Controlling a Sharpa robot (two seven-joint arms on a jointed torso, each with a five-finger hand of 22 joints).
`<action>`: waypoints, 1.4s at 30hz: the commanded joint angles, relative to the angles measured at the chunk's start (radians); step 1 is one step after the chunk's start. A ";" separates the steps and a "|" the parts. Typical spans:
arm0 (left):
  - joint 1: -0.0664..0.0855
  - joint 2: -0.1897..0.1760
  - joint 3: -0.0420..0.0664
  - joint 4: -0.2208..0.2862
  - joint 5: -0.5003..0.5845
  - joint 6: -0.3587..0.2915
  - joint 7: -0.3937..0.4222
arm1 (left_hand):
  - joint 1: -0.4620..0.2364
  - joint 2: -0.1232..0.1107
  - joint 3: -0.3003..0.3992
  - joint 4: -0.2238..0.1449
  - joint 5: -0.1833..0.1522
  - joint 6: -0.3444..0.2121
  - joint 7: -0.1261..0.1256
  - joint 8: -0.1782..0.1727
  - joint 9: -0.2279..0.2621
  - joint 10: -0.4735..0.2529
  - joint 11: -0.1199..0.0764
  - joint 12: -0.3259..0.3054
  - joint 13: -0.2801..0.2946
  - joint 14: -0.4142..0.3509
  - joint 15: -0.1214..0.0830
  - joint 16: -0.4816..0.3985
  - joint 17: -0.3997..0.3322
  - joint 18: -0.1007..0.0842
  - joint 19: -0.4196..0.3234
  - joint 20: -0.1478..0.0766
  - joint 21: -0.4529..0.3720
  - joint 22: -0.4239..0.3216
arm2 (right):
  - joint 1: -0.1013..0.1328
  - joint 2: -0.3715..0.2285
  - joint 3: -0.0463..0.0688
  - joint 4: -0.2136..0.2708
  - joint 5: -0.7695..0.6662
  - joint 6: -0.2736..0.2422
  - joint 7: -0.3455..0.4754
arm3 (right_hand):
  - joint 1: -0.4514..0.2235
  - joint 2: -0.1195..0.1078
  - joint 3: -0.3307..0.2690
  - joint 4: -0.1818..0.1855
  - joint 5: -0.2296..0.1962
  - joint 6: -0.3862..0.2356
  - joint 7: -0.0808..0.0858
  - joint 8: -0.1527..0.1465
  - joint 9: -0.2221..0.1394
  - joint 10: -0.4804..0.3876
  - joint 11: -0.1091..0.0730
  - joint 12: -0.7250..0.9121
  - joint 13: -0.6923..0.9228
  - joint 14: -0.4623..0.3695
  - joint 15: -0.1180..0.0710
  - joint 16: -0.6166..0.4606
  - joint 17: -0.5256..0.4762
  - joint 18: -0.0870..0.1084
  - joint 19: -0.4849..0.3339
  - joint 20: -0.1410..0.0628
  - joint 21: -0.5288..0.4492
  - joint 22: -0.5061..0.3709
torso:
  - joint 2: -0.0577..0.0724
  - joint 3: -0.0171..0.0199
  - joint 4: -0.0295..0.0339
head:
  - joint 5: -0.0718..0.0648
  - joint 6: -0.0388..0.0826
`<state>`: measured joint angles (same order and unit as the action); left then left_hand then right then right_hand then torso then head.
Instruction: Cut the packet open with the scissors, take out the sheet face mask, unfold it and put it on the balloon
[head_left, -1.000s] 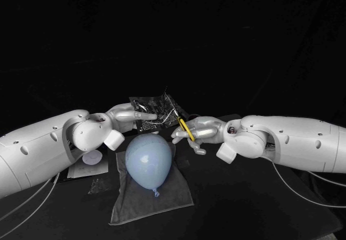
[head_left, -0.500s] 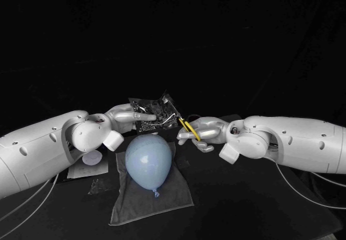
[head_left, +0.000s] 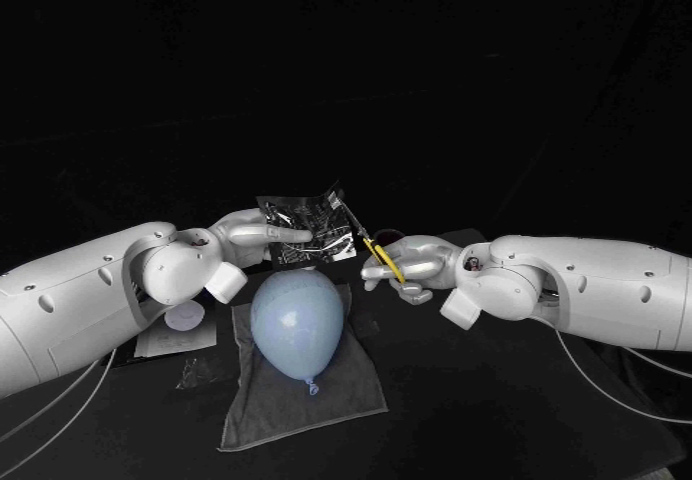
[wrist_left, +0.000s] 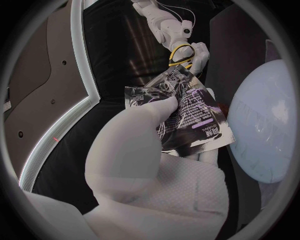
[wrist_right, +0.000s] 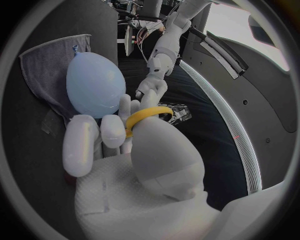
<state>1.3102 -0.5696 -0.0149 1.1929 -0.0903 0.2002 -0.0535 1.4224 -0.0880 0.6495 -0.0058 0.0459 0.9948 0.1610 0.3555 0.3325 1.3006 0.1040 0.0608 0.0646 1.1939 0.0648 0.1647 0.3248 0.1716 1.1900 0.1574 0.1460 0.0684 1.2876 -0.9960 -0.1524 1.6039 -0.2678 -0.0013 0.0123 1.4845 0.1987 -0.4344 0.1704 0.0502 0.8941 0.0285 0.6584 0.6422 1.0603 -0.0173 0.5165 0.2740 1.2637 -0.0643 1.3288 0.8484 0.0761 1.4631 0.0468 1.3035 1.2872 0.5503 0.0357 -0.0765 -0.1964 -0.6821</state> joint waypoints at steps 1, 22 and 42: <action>-0.001 -0.001 -0.001 0.000 -0.002 0.005 -0.006 | -0.001 0.006 -0.001 -0.005 0.003 -0.002 0.006 0.003 0.109 0.007 -0.003 0.004 0.001 0.002 -0.003 -0.004 0.001 0.013 0.005 0.002 0.001 0.000 | -0.001 -0.002 0.002 -0.001 0.011 -0.007 0.035 | -0.002 0.011 -0.031 -0.003 -0.001 0.026 0.035 -0.007 0.003 0.184 0.017 -0.013 0.002 0.004 0.000 -0.001 -0.003 -0.005 0.014 -0.009 -0.003 -0.002 | 0.000 0.0003 -0.0002 | 0.000 0.002; -0.001 -0.003 -0.002 0.000 0.008 0.003 -0.008 | -0.002 0.006 -0.001 -0.006 0.004 -0.002 0.006 0.003 0.111 0.007 -0.004 0.005 0.002 0.003 -0.004 -0.005 0.002 0.013 0.006 0.002 0.001 0.000 | -0.027 0.009 -0.002 0.004 0.019 0.054 0.043 | -0.070 -0.117 -0.010 0.007 -0.001 -0.464 0.193 -0.278 -0.073 -0.267 0.186 -0.309 -0.158 -0.366 0.154 -0.099 -0.274 0.107 -0.290 0.134 -0.565 -0.544 | 0.001 0.0003 -0.0001 | -0.002 0.004; -0.004 -0.003 -0.002 -0.014 0.010 0.001 -0.006 | -0.002 0.006 0.000 -0.006 0.004 -0.002 0.006 0.003 0.112 0.008 -0.004 0.005 0.002 0.003 -0.004 -0.005 0.002 0.013 0.006 0.001 0.001 0.000 | -0.063 0.002 -0.003 0.026 0.016 0.063 0.051 | -0.034 -0.067 -0.029 -0.025 -0.002 -0.248 0.153 -0.139 -0.085 -0.028 0.133 -0.196 -0.168 -0.321 0.109 -0.032 -0.305 0.073 -0.178 0.095 -0.357 -0.380 | 0.000 0.0000 -0.0011 | -0.005 0.003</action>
<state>1.3060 -0.5737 -0.0182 1.1790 -0.0899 0.1982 -0.0655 1.4220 -0.0888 0.6494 -0.0058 0.0455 0.9950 0.1612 0.3517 0.3327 1.3045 0.1002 0.0609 0.0648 1.1940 0.0650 0.1647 0.3262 0.1684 1.1899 0.1575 0.1460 0.0684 1.2268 -0.9947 -0.1558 1.6266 -0.2512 0.0357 0.0451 1.4539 0.1200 -0.4356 0.1501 0.0503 0.6290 0.1654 0.5185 0.5578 0.9673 0.0687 0.3155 0.1069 1.0128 0.1213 1.2901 0.5445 0.1203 1.2793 0.1451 0.9432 0.9064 0.5505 0.0359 -0.0777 -0.2018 -0.6792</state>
